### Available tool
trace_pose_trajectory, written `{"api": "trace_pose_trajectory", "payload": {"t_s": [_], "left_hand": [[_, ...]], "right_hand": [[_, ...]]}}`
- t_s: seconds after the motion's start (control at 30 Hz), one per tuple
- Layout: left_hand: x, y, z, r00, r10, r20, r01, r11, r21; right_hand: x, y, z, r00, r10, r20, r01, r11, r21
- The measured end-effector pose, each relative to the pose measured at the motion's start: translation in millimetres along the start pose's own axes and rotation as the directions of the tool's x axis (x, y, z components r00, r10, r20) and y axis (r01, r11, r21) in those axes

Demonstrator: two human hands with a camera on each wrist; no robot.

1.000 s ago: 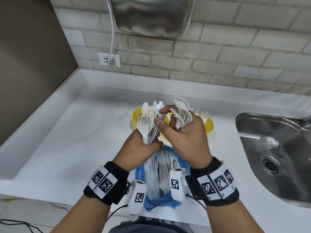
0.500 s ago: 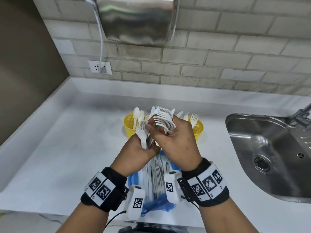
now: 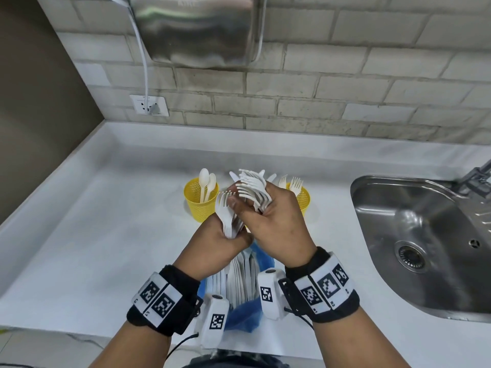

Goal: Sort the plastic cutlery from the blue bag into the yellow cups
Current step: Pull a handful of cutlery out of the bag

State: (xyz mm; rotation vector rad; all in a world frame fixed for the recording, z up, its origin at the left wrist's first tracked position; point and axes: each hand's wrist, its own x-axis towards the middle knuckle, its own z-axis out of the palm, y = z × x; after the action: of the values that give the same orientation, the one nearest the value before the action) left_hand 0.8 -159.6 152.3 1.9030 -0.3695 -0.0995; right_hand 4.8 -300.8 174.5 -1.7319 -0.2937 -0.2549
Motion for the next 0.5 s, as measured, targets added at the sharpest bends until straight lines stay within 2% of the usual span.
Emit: {"api": "trace_pose_trajectory", "payload": {"t_s": [0.13,0.3,0.5], "left_hand": [[-0.3,-3.4,5.5,0.998,-0.060,0.017,0.060,0.998,0.012],[-1.9,-7.0,10.5,0.992,-0.126,0.009,0.126,0.992,-0.008],[-2.5,-8.6,19.7,0.994,-0.113,-0.003,0.113,0.993,0.029]], "right_hand": [[0.0,-0.3,-10.1,1.000,0.014,-0.001,-0.014,0.998,0.055],[1.0,2.2,-22.1,0.996,-0.002,-0.092,0.017,0.988,0.155],[-6.1,8.1,-32.8,1.000,0.020,-0.004,-0.019,0.994,0.111]]}}
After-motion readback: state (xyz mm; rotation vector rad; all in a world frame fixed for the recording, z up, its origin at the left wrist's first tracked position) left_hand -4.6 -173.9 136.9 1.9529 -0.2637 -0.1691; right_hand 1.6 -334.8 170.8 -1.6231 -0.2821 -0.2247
